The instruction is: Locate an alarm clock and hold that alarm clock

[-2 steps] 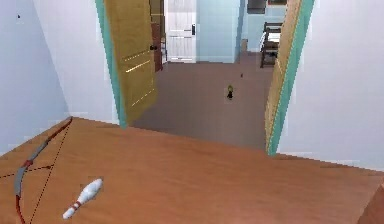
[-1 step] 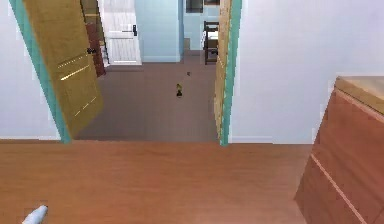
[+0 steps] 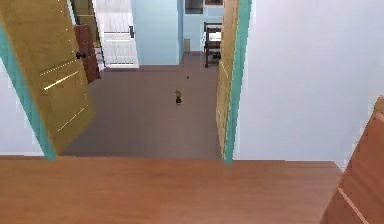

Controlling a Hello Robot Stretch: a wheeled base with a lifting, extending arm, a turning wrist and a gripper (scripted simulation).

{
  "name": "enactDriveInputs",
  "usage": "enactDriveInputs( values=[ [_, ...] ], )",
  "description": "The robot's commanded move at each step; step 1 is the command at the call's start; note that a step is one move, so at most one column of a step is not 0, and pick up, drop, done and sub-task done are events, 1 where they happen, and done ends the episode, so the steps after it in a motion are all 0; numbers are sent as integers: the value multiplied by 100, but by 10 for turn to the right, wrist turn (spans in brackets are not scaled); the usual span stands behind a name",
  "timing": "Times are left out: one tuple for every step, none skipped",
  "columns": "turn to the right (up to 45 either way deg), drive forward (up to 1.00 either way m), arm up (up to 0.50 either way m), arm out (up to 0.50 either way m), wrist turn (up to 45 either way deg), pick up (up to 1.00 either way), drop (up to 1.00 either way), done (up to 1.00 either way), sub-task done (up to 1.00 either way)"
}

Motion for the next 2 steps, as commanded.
enactDriveInputs(
  values=[
    [-120, 0, 0, 0, 0, 0, 0, 0, 0],
    [0, 100, 0, 0, 0, 0, 0, 0, 0]
  ],
)
